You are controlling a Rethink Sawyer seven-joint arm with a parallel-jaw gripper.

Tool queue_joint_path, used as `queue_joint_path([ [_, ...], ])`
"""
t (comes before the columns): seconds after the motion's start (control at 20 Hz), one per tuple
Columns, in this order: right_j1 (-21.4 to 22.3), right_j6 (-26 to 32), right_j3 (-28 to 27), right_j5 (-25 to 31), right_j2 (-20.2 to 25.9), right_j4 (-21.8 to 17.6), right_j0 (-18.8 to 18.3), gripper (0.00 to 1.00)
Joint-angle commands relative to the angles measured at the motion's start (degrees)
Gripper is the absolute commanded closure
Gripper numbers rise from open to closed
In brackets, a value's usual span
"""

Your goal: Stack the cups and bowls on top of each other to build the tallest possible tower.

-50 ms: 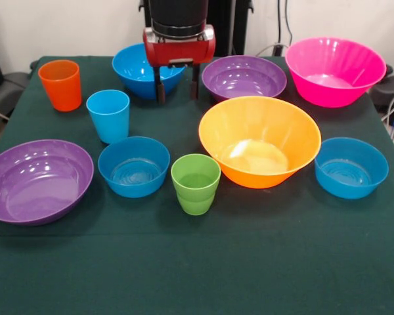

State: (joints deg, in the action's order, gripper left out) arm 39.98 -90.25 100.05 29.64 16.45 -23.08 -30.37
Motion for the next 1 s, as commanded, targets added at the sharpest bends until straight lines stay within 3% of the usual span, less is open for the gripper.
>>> queue_joint_path([
  [0.05,-2.45,8.71,-4.39,-1.79,7.28,-5.53,-1.69,0.0],
  [0.4,-5.14,10.31,-8.22,2.57,7.4,-8.04,-2.41,0.0],
  [1.0,-8.95,11.27,-11.91,5.09,7.57,-10.24,-3.49,0.0],
])
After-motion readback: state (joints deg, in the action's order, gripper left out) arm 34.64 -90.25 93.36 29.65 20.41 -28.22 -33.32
